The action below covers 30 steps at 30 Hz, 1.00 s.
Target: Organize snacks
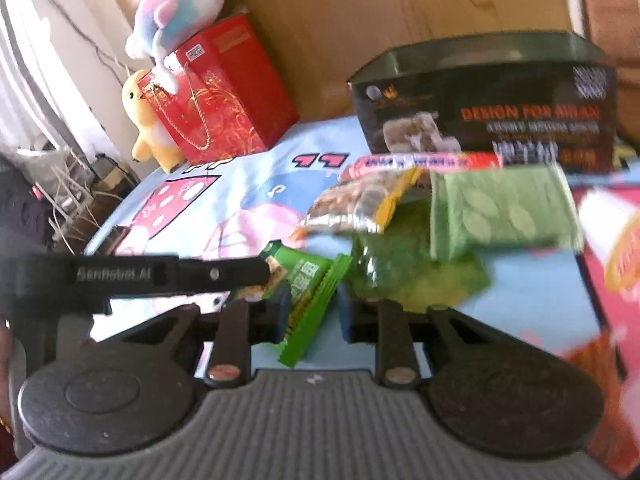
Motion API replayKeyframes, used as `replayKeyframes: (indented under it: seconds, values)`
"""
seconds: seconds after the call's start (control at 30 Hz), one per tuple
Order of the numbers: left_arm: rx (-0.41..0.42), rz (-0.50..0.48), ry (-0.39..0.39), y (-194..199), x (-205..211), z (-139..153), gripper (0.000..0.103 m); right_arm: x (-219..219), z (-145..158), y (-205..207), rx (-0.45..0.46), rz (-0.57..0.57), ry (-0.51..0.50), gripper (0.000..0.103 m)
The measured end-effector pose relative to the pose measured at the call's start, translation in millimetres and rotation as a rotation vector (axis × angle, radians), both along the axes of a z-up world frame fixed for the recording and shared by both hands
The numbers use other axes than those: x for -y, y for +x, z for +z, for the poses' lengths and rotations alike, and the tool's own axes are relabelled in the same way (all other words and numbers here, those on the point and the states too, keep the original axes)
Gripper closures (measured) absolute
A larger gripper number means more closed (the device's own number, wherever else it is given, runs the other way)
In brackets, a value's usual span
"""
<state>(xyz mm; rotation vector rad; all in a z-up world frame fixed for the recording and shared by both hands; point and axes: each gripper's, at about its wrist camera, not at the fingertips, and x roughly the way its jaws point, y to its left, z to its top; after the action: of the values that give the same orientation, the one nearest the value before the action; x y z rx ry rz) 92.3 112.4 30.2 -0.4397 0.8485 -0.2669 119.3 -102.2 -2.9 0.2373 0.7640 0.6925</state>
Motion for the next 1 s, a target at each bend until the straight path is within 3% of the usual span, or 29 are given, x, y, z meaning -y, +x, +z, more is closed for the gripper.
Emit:
replayKeyframes:
  seconds: [0.2,0.33,0.43,0.53,0.6,0.87,1.0]
  values:
    - [0.021,-0.124,-0.015,-64.4,32.2,-7.1,0.082,42.4,-2.6,-68.7,0.038,-0.003,-0.011,0.075]
    - [0.067,-0.193,0.029,-100.8,59.8,-9.3,0.079,67.8,-8.2,-124.2,0.076,-0.046,0.002,0.072]
    - [0.104,-0.190,0.075,-113.8,73.9,-12.5,0.064,83.4,-17.5,-148.5,0.096,-0.081,0.042,0.066]
    - [0.120,-0.155,0.081,-122.0,76.3,-13.4,0.063,92.2,-23.3,-153.9,0.091,-0.137,0.087,0.063]
    - [0.113,-0.138,0.077,-129.0,75.1,-12.3,0.063,93.1,-24.3,-161.6,0.111,-0.151,0.089,0.051]
    - [0.110,-0.114,0.111,-146.3,78.7,-9.6,0.061,59.9,-26.8,-195.4,0.307,-0.108,-0.170,0.041]
    - [0.102,-0.107,0.117,-146.3,80.2,-8.7,0.061,54.9,-31.2,-194.3,0.351,-0.081,-0.209,0.033]
